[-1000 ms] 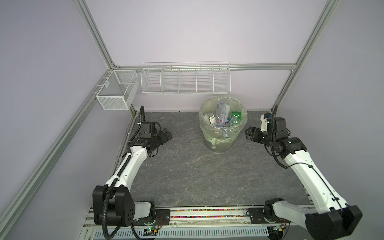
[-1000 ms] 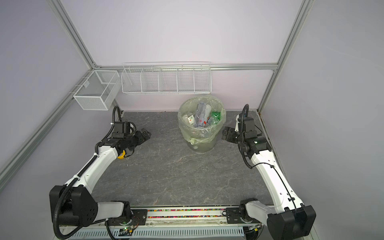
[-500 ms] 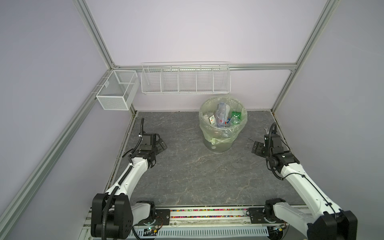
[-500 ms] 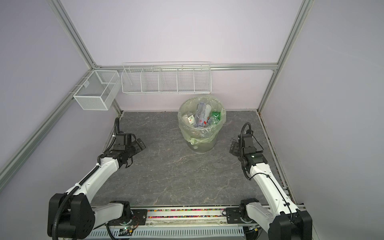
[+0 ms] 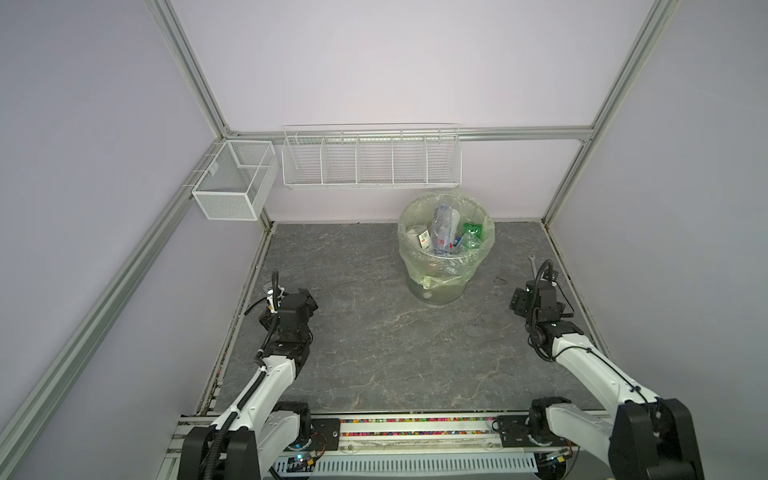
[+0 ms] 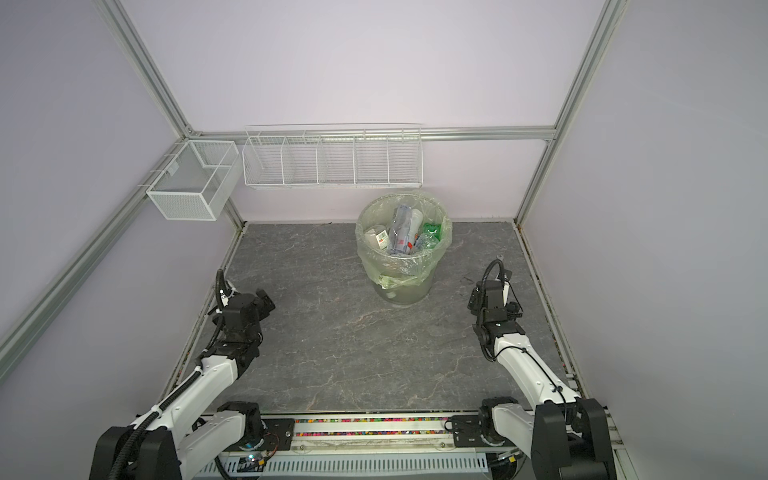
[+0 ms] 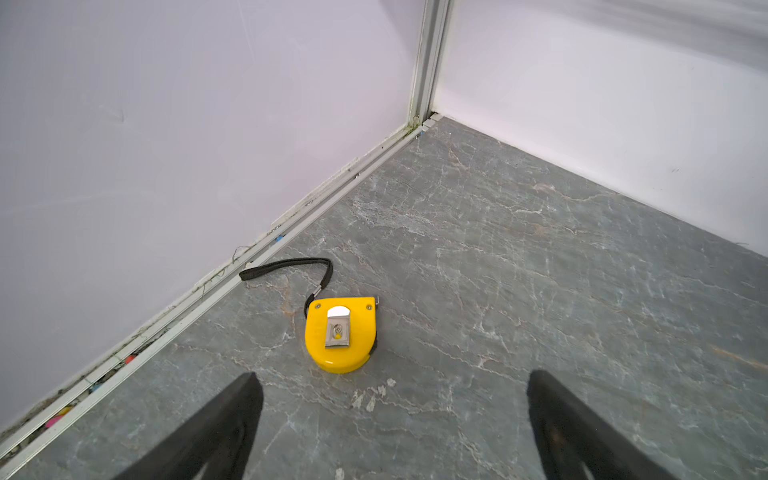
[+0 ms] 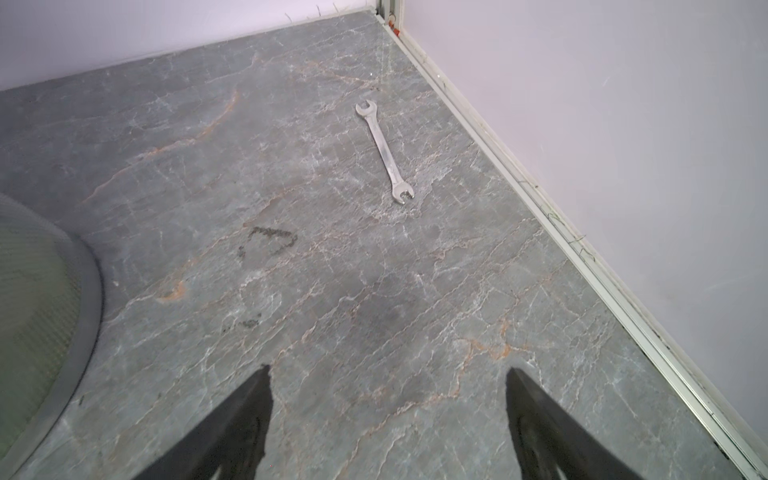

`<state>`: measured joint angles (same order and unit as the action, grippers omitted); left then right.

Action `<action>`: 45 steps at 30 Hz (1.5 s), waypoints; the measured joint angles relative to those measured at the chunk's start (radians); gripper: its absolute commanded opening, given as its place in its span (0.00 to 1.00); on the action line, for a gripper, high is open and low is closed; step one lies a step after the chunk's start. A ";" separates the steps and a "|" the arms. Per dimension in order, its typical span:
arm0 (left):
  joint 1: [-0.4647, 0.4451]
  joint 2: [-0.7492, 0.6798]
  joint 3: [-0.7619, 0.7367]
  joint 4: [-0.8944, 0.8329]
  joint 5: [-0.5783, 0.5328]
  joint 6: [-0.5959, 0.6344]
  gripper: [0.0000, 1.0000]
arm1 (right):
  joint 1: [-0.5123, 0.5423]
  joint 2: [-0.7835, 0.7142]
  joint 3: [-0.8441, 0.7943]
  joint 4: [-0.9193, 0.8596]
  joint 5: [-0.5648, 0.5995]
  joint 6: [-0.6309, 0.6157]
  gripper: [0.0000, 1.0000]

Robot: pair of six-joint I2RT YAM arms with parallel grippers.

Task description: Throw the plastic bottles in the bin

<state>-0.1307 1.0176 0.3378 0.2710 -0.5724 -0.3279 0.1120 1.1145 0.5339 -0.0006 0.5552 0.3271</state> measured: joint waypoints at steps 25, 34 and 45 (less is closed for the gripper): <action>0.040 0.430 0.022 0.498 0.051 0.203 0.99 | -0.056 0.276 -0.194 0.736 0.037 -0.172 0.89; 0.047 0.514 0.048 0.547 0.145 0.236 0.99 | -0.058 0.349 -0.189 0.842 -0.131 -0.272 0.89; 0.048 0.528 0.046 0.618 0.178 0.258 0.99 | -0.059 0.430 -0.179 0.888 -0.293 -0.336 0.89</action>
<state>-0.0830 1.5452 0.3840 0.8894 -0.3946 -0.0696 0.0528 1.5448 0.3546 0.8879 0.2626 -0.0093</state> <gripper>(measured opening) 0.989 0.889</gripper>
